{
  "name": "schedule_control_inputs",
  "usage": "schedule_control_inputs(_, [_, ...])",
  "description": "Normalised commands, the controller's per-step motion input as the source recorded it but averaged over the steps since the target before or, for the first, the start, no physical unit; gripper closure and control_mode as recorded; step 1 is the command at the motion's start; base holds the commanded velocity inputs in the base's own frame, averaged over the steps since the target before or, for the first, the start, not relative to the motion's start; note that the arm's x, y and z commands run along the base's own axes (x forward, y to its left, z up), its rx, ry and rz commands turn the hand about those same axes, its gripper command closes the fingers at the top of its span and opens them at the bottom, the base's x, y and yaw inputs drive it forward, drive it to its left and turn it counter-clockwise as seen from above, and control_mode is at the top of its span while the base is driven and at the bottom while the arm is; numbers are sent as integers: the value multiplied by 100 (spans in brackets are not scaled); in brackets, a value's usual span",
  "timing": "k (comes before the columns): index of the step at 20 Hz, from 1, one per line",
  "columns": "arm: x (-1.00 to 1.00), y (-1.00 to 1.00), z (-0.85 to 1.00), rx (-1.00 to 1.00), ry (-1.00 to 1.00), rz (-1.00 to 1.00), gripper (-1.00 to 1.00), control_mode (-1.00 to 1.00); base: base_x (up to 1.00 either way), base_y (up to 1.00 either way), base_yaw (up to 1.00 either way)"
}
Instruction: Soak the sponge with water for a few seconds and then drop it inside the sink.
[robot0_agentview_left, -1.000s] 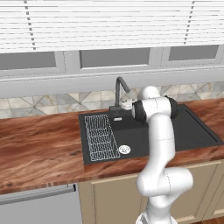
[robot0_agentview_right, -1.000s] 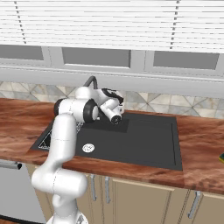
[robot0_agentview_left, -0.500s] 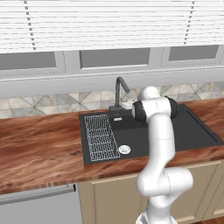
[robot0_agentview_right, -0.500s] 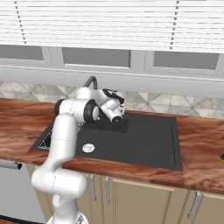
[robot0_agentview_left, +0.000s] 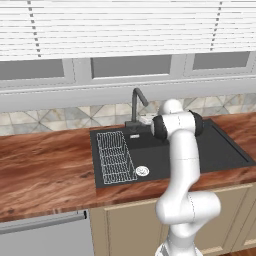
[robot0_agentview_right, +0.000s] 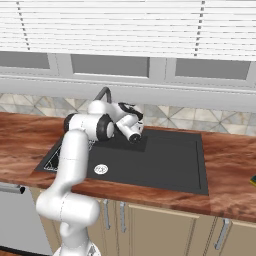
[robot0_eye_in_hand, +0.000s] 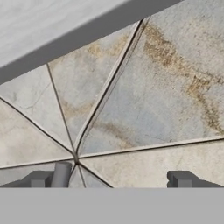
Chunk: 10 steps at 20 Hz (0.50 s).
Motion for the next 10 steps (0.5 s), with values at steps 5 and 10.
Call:
schedule_control_inputs(5, [0,-34,-52,6,0,0,-100,-100,0,0,0])
schedule_control_inputs(10, [0,-35,-50,6,0,-1,-100,-100,0,0,0])
